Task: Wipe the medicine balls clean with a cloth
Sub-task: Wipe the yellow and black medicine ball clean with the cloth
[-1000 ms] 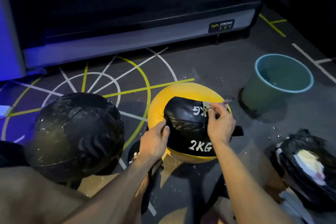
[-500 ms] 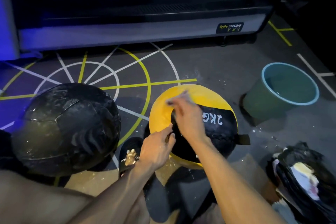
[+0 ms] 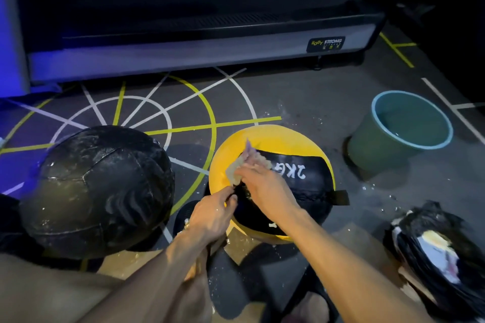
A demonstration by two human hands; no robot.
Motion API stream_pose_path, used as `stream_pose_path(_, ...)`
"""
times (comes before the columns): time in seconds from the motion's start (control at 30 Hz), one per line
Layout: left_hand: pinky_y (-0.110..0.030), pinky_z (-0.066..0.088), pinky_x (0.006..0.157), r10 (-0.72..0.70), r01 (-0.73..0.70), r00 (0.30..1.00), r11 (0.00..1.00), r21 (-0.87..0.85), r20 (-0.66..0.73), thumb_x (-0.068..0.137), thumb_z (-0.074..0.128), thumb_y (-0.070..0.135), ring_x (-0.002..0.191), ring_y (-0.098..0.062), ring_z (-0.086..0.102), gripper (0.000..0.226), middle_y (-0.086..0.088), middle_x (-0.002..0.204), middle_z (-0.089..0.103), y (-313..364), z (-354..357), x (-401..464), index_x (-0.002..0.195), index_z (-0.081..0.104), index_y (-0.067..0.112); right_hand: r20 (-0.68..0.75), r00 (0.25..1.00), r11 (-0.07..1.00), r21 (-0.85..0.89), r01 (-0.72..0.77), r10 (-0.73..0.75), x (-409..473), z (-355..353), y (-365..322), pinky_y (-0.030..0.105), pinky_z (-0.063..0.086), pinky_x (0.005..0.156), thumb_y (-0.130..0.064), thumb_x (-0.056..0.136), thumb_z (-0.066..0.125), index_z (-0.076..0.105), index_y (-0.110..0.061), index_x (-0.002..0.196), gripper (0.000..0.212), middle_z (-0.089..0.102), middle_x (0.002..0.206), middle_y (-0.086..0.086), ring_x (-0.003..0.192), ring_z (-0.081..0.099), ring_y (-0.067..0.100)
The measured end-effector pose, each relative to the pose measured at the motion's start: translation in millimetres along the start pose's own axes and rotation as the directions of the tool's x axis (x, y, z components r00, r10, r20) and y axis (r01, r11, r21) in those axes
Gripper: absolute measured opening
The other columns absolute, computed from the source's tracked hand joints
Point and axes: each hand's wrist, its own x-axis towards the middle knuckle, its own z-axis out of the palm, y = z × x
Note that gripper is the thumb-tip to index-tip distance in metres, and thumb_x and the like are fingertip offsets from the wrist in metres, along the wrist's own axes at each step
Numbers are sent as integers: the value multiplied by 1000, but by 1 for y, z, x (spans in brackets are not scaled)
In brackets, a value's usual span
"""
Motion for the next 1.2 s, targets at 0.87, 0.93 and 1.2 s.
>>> stream_pose_path(0.87, -37, 29, 120, 431, -597, 799, 485, 638, 420, 87, 44, 83, 153, -14, 25, 100, 11, 170, 14, 63, -72, 108, 164, 11, 29, 212, 977, 992, -123, -3, 30, 25, -73, 113, 26, 18, 124, -22, 106, 47, 36, -25, 159, 54, 31, 166, -5, 154, 25, 14)
stream_pose_path(0.93, -36, 38, 116, 531, -599, 788, 542, 589, 311, 82, 48, 88, 148, -11, 35, 102, 14, 166, 28, 45, -58, 118, 162, 23, 31, 158, 986, 995, -88, -42, 55, 24, -70, 125, 32, 29, 123, -21, 103, 51, 44, -23, 154, 51, 41, 161, -4, 150, 35, 16)
stream_pose_path(1.2, -25, 29, 100, 613, -602, 771, 614, 510, 171, 67, 52, 93, 127, -6, 48, 99, 21, 149, 52, 39, -35, 133, 147, 50, 36, -241, 955, 984, 77, -161, 175, 13, -34, 135, 22, 43, 102, -11, 92, 53, 68, -13, 131, 42, 65, 138, -4, 118, 54, 15)
